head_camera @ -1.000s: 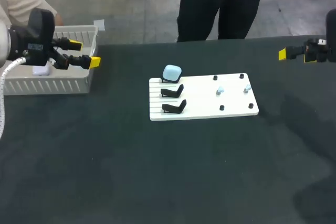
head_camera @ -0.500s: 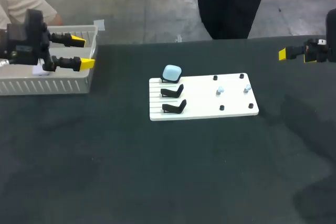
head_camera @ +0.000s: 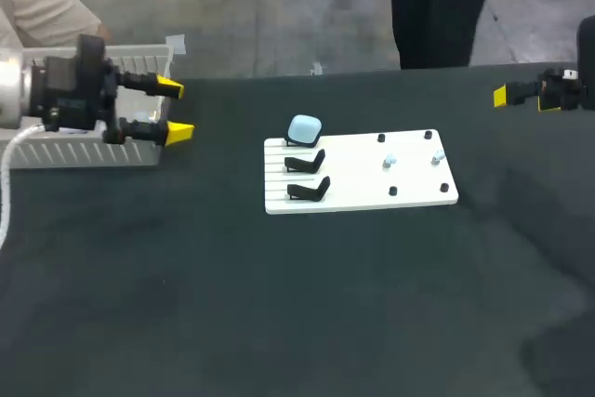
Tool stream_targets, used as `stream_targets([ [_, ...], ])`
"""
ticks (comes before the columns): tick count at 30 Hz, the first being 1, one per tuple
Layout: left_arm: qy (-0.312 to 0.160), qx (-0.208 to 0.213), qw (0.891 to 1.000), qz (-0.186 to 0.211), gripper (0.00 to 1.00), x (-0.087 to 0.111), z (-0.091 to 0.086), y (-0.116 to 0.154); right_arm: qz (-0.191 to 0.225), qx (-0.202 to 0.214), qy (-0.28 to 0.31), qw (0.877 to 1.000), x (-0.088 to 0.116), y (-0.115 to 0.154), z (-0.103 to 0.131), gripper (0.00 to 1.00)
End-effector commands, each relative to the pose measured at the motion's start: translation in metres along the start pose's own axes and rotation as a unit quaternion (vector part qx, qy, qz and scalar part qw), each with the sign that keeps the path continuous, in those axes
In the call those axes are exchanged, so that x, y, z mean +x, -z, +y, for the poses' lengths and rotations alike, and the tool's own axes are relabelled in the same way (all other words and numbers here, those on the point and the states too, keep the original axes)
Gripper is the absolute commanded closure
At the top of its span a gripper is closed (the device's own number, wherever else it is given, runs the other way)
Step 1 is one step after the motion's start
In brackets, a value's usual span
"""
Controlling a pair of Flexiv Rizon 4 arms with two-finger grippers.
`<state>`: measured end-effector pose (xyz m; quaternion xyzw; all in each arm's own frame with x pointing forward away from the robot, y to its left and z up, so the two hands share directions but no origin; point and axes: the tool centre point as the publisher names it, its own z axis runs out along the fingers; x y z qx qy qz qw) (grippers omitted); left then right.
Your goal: Pick up each earbud case from the left stands, insert the matching earbuds, close the lid, and place the case in the box.
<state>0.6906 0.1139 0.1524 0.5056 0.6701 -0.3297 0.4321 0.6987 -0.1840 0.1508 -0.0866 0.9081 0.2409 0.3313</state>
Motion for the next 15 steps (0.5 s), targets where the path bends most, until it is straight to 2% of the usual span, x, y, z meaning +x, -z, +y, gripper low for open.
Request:
stream_targets([
  [1, -0.004, 0.035, 0.999, 0.018, 0.0, -0.004, 0.022, -0.035, 0.0, -0.001, 0.001, 1.0, 0.0, -0.001, -0.001, 0.0],
  [6, -0.014, 0.058, 0.998, 0.025, 0.0, -0.005, 0.027, -0.061, 0.0, -0.001, 0.001, 1.0, 0.0, -0.001, -0.001, 0.0],
  [15, -0.036, 0.083, 0.995, 0.035, 0.0, 0.007, 0.028, -0.102, 0.0, -0.001, 0.001, 1.0, 0.0, -0.001, -0.001, 0.0],
])
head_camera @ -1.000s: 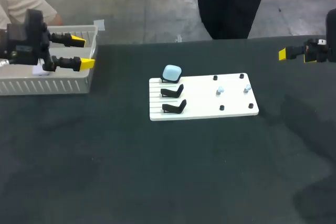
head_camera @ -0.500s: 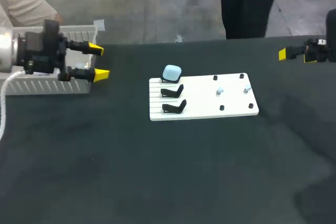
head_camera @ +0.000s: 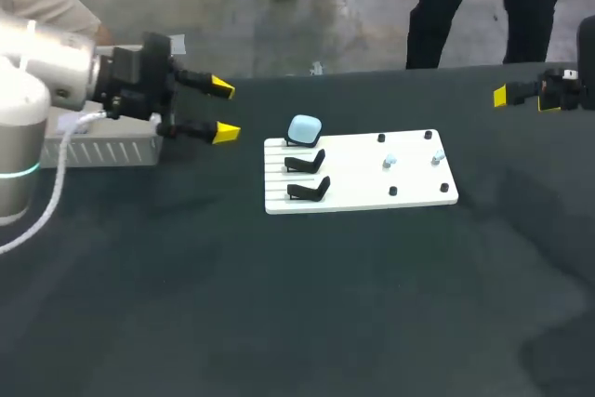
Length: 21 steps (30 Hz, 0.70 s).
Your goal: Pick up each earbud case from the left stands, insert the matching earbuds, close the lid, and place the case in the box.
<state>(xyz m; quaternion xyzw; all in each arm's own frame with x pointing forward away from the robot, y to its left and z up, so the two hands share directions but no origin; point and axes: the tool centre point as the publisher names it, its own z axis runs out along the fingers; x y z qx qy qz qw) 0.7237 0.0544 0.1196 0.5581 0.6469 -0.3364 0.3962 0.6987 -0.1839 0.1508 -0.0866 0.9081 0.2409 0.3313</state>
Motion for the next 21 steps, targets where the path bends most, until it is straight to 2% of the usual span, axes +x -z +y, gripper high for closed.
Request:
stream_targets([
  [1, 0.0, 0.03, 1.0, 0.009, 0.0, 0.0041, 0.0157, -0.0303, 0.0, -0.001, 0.001, 1.0, -0.0001, -0.0006, -0.0008, 0.0],
  [2, 0.003, 0.023, 1.0, 0.018, 0.0, 0.0051, 0.0165, -0.0323, 0.0, -0.001, 0.001, 1.0, -0.0001, -0.0006, -0.0008, 0.0],
  [21, 0.003, 0.023, 1.0, 0.018, 0.0, 0.0051, 0.0165, -0.0323, 0.0, -0.001, 0.001, 1.0, -0.0001, -0.0006, -0.0008, 0.0],
])
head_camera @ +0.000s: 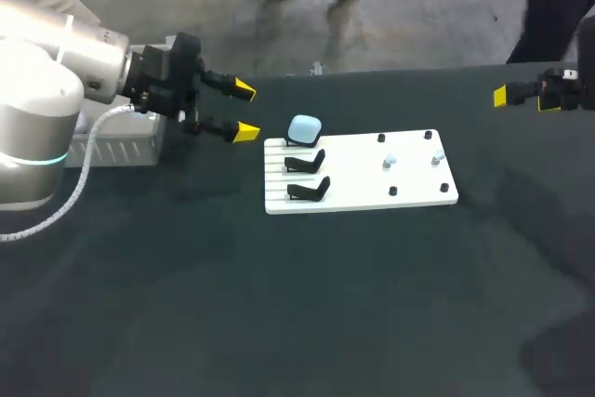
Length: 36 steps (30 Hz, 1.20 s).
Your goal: Pick up each earbud case from the left stands, insert the matching earbuds, close the lid, and place the case in the box.
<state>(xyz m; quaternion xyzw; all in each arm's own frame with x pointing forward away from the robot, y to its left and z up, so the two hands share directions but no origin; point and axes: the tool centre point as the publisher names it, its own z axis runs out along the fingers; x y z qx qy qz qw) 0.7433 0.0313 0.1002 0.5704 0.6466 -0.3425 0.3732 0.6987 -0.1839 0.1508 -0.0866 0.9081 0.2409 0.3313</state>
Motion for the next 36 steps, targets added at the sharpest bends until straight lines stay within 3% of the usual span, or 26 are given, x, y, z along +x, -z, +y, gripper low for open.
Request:
stream_targets([
  [1, 0.0, 0.0, 1.0, -0.002, 0.0, 0.001, 0.002, -0.003, 0.0, -0.001, 0.001, 1.0, 0.0, -0.001, -0.001, 0.0],
  [11, -0.009, 0.011, 0.999, -0.03, 0.0, 0.006, 0.011, -0.025, 0.0, -0.001, 0.001, 1.0, 0.0, -0.001, -0.001, 0.0],
  [24, 0.006, 0.015, 0.999, -0.039, 0.0, 0.016, 0.02, -0.049, 0.0, -0.001, 0.001, 1.0, 0.0, -0.001, -0.001, 0.0],
  [36, 0.025, 0.01, 0.999, -0.041, 0.0, 0.017, 0.017, -0.061, 0.0, -0.001, 0.001, 1.0, 0.0, -0.001, -0.001, 0.0],
])
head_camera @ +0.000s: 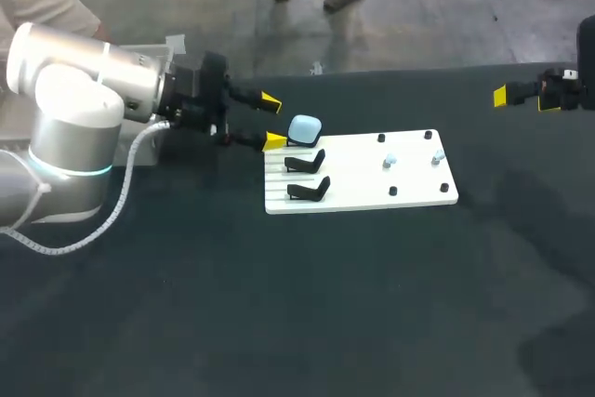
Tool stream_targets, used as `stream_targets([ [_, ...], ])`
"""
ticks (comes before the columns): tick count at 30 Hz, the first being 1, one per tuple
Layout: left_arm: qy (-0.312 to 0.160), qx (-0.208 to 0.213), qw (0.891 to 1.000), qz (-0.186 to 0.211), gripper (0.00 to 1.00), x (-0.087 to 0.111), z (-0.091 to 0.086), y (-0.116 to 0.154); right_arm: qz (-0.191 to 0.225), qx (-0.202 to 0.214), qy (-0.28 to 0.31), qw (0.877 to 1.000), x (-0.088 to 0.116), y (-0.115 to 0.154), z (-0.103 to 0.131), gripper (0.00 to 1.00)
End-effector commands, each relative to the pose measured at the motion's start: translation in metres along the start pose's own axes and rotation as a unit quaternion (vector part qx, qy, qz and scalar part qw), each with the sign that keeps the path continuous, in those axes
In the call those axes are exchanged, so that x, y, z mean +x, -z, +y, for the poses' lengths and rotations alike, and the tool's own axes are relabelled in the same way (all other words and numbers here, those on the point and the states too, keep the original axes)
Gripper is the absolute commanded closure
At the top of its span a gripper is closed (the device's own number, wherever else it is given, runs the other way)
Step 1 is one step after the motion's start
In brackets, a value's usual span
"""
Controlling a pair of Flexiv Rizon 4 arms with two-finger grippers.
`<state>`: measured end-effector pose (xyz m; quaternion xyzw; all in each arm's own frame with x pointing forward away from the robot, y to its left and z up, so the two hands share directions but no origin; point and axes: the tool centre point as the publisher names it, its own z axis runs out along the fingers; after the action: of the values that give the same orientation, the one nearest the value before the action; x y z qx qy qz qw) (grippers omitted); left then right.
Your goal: Pick up each earbud case from the left stands, insert the matching earbuds, close the lid, and place the case in the box.
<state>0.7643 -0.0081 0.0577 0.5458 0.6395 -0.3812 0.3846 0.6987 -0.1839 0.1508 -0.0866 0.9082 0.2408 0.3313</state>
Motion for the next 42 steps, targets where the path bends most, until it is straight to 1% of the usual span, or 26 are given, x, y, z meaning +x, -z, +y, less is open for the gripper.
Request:
stream_targets([
  [1, 0.004, -0.001, 1.0, 0.0, 0.0, 0.002, 0.0, -0.006, 0.0, -0.001, 0.001, 1.0, 0.0, -0.001, -0.001, 0.0],
  [8, 0.008, 0.003, 1.0, -0.005, 0.0, 0.004, 0.0, -0.015, 0.0, -0.001, 0.001, 1.0, 0.0, -0.001, -0.001, 0.0],
  [9, 0.008, 0.004, 1.0, -0.004, 0.02, 0.004, 0.0, -0.016, 0.0, -0.001, 0.001, 1.0, 0.0, -0.001, -0.001, 0.0],
  [12, 0.007, 0.006, 1.0, -0.005, 0.11, 0.005, 0.0, -0.021, 0.0, -0.001, 0.001, 1.0, 0.0, -0.001, -0.001, 0.0],
  [14, 0.007, 0.008, 1.0, -0.007, 0.14, 0.005, 0.0, -0.024, 0.0, -0.001, 0.001, 1.0, 0.0, -0.001, -0.001, 0.0],
  [16, 0.006, 0.008, 1.0, -0.009, 0.13, 0.005, 0.0, -0.025, 0.0, -0.001, 0.001, 1.0, 0.0, -0.001, -0.001, 0.0],
  [18, 0.005, 0.008, 1.0, -0.011, 0.19, 0.005, 0.001, -0.027, 0.0, -0.001, 0.001, 1.0, 0.0, -0.001, -0.001, 0.0],
  [21, 0.006, 0.009, 1.0, -0.013, 0.2, 0.006, 0.003, -0.028, 0.0, -0.001, 0.001, 1.0, 0.0, -0.001, -0.001, 0.0],
  [22, 0.007, 0.01, 1.0, -0.013, 0.23, 0.007, 0.004, -0.029, 0.0, -0.001, 0.001, 1.0, 0.0, -0.001, -0.001, 0.0],
  [24, 0.008, 0.013, 1.0, -0.012, 0.24, 0.008, 0.005, -0.03, 0.0, -0.001, 0.001, 1.0, 0.0, -0.001, -0.001, 0.0],
  [27, 0.009, 0.016, 1.0, -0.012, 0.25, 0.009, 0.005, -0.033, 0.0, -0.001, 0.001, 1.0, 0.0, -0.001, -0.001, 0.0],
  [31, 0.01, 0.017, 1.0, -0.013, 0.23, 0.01, 0.008, -0.036, 0.0, -0.001, 0.001, 1.0, 0.0, -0.001, -0.001, 0.0],
  [33, 0.009, 0.018, 1.0, -0.013, 0.24, 0.01, 0.009, -0.037, 0.0, -0.001, 0.001, 1.0, 0.0, -0.001, -0.001, 0.0],
  [36, 0.009, 0.021, 1.0, -0.014, 0.28, 0.01, 0.012, -0.039, 0.0, -0.001, 0.001, 1.0, 0.0, -0.001, -0.001, 0.0],
  [42, 0.012, 0.022, 1.0, -0.015, 0.27, 0.013, 0.017, -0.043, 0.0, -0.001, 0.001, 1.0, 0.0, -0.001, -0.001, 0.0],
])
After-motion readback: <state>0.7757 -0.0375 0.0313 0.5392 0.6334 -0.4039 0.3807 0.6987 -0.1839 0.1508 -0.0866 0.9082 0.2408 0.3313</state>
